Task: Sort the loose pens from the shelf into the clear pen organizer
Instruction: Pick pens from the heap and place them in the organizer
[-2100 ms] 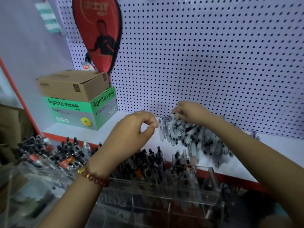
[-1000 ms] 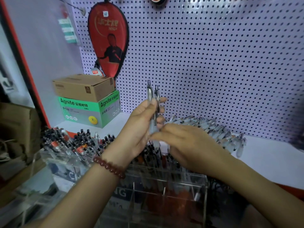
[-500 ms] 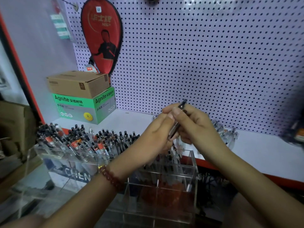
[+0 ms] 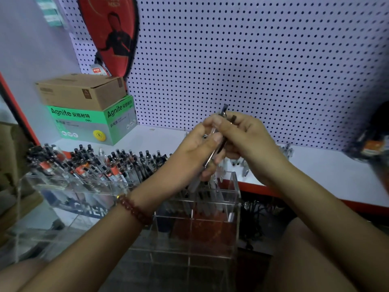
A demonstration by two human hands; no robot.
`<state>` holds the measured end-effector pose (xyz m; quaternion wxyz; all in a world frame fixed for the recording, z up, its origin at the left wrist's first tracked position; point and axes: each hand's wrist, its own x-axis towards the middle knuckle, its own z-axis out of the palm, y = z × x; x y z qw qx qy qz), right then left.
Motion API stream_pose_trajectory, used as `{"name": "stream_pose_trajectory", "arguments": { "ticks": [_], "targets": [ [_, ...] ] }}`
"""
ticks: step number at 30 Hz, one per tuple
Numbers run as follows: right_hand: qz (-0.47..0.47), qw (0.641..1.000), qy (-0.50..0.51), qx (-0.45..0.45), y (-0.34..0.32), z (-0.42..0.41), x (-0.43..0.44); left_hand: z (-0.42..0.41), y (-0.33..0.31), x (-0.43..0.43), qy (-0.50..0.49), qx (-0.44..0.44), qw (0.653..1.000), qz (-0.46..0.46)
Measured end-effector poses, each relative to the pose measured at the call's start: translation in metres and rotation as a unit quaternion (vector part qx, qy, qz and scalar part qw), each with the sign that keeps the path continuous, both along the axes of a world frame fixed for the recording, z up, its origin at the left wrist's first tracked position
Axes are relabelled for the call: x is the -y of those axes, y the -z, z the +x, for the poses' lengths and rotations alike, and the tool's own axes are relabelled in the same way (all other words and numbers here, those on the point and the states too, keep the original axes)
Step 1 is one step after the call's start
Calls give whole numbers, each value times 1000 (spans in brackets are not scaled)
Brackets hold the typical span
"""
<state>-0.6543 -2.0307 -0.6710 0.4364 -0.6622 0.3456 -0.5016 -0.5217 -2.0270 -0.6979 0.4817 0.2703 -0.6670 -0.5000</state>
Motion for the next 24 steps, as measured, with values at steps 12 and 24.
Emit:
{"name": "stream_pose_trajectory", "arguments": {
  "ticks": [12,24],
  "targets": [
    [-183,957,193,-112,10,-47,18,36,6,16,-170,407,860,-257],
    [-167,943,93,-274,26,-54,31,27,27,22,-148,540,751,-350]
  ]
}}
